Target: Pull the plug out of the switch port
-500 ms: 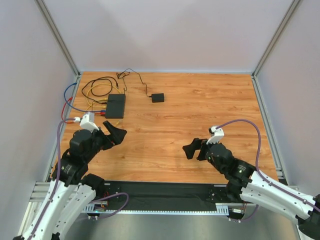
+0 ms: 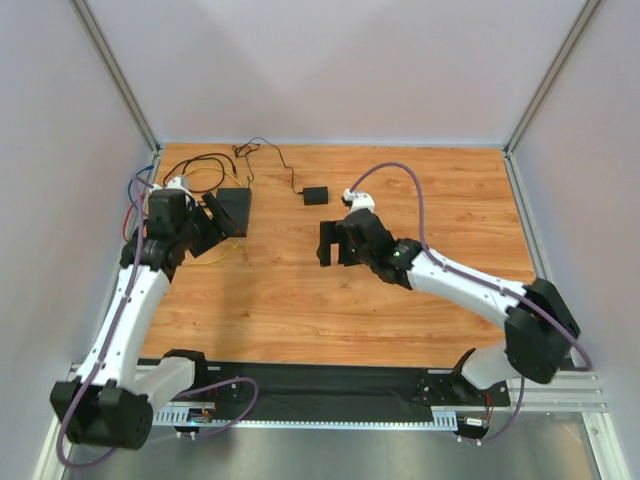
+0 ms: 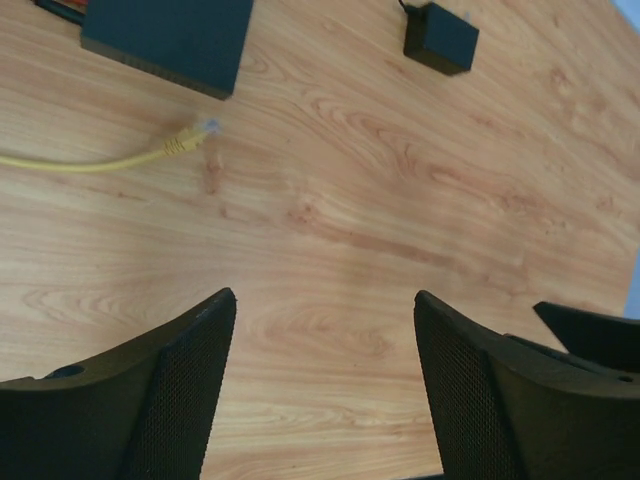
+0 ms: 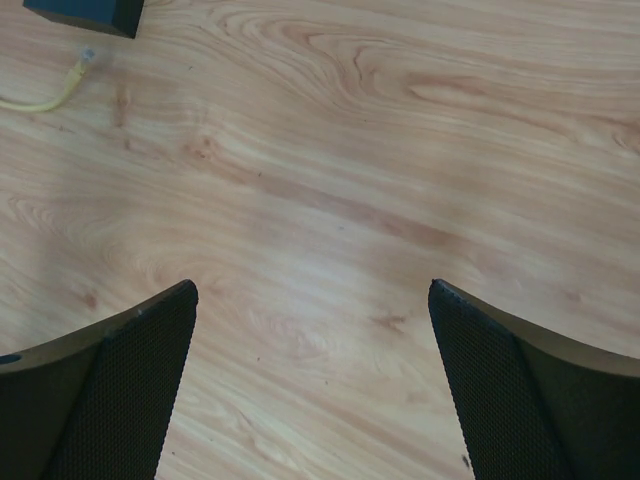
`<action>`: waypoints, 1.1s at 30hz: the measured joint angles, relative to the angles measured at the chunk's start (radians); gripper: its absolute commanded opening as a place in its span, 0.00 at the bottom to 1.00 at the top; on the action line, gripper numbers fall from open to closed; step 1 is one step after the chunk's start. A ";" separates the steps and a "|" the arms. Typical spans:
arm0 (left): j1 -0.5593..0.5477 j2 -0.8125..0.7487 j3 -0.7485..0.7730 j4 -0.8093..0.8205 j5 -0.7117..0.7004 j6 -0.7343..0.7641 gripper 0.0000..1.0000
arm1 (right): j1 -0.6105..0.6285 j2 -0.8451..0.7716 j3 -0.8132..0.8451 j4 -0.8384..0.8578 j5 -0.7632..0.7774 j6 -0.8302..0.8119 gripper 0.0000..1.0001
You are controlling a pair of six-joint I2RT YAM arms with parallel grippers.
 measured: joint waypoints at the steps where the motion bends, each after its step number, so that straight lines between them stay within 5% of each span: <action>1: 0.042 0.045 0.018 0.010 0.037 0.005 0.72 | -0.013 0.060 0.049 0.007 -0.019 -0.008 1.00; 7: 0.194 0.218 0.060 0.083 0.180 0.012 0.58 | -0.066 0.366 0.304 0.004 -0.114 -0.031 0.99; 16: 0.253 0.483 0.182 0.149 0.210 0.026 0.33 | -0.101 0.739 0.768 0.069 -0.269 -0.032 0.95; 33: 0.308 0.911 0.426 0.179 0.132 0.182 0.34 | -0.105 0.979 0.930 0.203 -0.518 -0.085 0.94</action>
